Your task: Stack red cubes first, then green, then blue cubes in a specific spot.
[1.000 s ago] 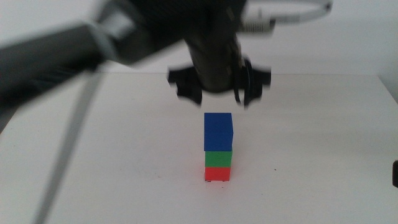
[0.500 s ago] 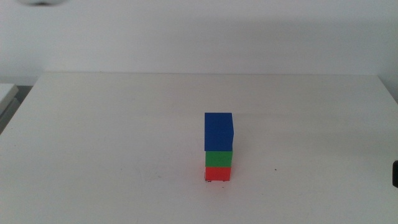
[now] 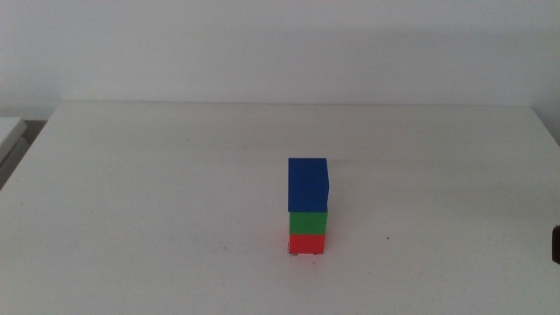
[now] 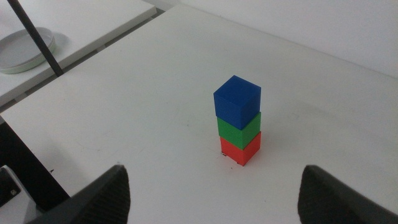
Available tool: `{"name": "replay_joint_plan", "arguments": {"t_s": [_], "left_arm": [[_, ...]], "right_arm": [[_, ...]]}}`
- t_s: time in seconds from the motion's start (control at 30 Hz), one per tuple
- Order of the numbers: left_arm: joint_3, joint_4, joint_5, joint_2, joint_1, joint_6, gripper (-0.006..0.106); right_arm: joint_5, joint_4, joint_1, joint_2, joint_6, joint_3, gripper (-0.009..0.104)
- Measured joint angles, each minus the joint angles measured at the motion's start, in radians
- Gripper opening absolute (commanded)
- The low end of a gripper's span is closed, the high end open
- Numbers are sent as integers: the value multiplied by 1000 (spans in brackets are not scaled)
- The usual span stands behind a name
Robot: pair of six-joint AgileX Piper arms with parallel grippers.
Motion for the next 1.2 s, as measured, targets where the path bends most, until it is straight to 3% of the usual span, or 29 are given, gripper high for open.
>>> {"name": "replay_joint_plan", "arguments": {"t_s": [0.17,0.53,0.8,0.97,1.2], "left_arm": [[4,-66,0,-72,29,0,94],[56,-72,-5,-108,34,0,94],[393,-107,-139,-252,34,0,94],[684,-113,-402,-371,34,0,94],[1074,-173,-806,-517,34,0,94]], "right_arm": [[0,0,0,0,0,0,85],[-20,-2,0,-1,0,12,85],[-379,-25,-12,-96,0,285,85],[-485,-39,-134,-160,-2,475,85],[-587,86,-472,-295,-2,673,85]]}}
